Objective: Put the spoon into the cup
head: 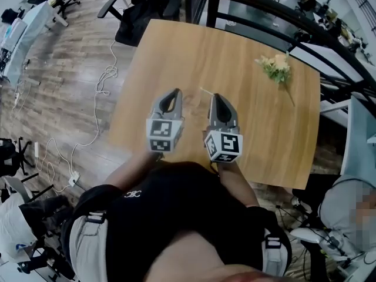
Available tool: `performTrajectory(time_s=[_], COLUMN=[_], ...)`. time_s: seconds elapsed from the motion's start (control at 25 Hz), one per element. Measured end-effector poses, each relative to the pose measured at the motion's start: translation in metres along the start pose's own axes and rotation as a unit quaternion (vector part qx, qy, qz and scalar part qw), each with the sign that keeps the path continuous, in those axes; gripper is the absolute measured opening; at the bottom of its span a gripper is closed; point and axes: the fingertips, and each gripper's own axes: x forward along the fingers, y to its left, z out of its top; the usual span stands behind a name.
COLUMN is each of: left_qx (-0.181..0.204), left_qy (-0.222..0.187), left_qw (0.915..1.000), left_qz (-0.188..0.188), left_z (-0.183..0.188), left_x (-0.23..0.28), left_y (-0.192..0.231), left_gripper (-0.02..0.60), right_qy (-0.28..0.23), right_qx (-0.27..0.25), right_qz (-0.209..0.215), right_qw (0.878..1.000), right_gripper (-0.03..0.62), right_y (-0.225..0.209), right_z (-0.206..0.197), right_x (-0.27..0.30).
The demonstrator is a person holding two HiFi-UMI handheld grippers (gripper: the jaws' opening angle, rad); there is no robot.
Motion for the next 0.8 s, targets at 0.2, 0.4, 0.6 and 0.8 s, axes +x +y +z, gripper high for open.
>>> performTrajectory(time_s=[0.2, 0.4, 0.6, 0.8], left_qx=[-0.017, -0.029, -0.035, -0.038], left_qy=[0.006, 0.011, 0.016, 0.018], left_qw=[0.9998, 0.9995, 0.9993, 0.9991], left_qz=[0.000, -0.001, 0.001, 0.003], left_z=[-0.013, -0.020, -0.027, -0.029], left_x=[-0.003, -0.008, -0.016, -0.023], left_y=[0.022, 0.037, 0.051, 0.058], left_gripper=[0.012, 0.012, 0.012, 0.012], right_qy=[0.023, 0.043, 0.063, 0.083], right_qx=[-0.014, -0.023, -0.029, -0.028], right_qz=[-0.005, -0.011, -0.014, -0.020], right_qw=[1.000, 0.999, 0.997, 0.996], right_gripper=[0.011, 0.011, 0.011, 0.011], right_y=[0.015, 0.026, 0.036, 0.041], right_z=[-0.015, -0.032, -0.053, -0.070], right_x=[0.009, 0.020, 0.032, 0.041])
